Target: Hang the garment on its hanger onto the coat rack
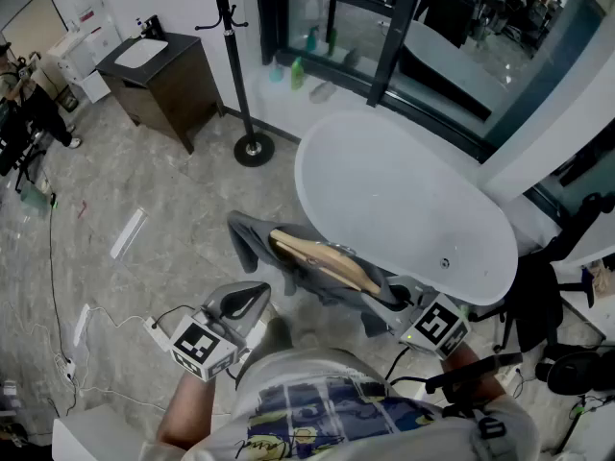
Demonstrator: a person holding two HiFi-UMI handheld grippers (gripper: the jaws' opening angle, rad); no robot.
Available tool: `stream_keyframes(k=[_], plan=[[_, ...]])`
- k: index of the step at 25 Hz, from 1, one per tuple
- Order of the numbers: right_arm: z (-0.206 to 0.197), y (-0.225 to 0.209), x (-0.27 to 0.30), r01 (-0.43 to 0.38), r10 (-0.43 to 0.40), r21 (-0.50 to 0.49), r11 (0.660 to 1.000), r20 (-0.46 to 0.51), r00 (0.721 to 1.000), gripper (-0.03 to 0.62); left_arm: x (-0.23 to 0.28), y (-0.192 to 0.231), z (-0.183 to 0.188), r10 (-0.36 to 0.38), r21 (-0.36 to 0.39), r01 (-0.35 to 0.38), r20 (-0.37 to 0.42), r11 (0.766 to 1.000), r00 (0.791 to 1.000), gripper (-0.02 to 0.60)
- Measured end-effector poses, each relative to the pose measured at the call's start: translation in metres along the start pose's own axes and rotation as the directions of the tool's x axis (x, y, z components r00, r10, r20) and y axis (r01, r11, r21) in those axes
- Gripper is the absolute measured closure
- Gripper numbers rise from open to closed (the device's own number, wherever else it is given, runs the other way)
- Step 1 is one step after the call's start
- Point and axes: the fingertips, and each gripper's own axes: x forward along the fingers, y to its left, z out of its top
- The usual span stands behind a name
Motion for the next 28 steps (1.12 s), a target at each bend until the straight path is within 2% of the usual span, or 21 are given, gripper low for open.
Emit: stream_keyframes(k=[7,12,15,19,22,28], plan=[[-0.004,-0.014,-0.006,0.002,-0.002,-0.004,1.000,-0.019,1.000,0.586,0.011,-0.009,0.008,-0.017,0.024,0.017,0.009,1.000,1.000,0.579],[0.005,-0.038,0.011,0.018,-0.018,-0.003,1.000,-0.019,1.000,0.586,0.014,0.017,0.003,-0.020,0.009,0.020,0.008,1.000,1.000,0.578],[0.021,-0.058,0.032,0.022,-0.022,0.006,1.000,-0.022,1.000,0.586,0.017,0.049,0.006,-0.025,0.008,0.024,0.014,1.000,1.000,0.578],[0.057,-0.089,0.068,0.008,-0.008,0.035,0.999,-0.009,1.000,0.586,0.023,0.101,0.027,-0.039,0.023,0.038,0.043,0.999,0.998,0.578],[0.094,-0.113,0.099,0.001,-0.001,0.020,1.000,-0.003,1.000,0.586,0.013,0.141,0.044,-0.044,0.041,0.041,0.060,0.998,0.997,0.579],[0.171,-0.178,0.168,-0.009,0.010,-0.003,1.000,0.037,0.999,0.586,-0.011,0.231,0.062,-0.006,0.038,0.003,0.069,0.999,0.998,0.578]])
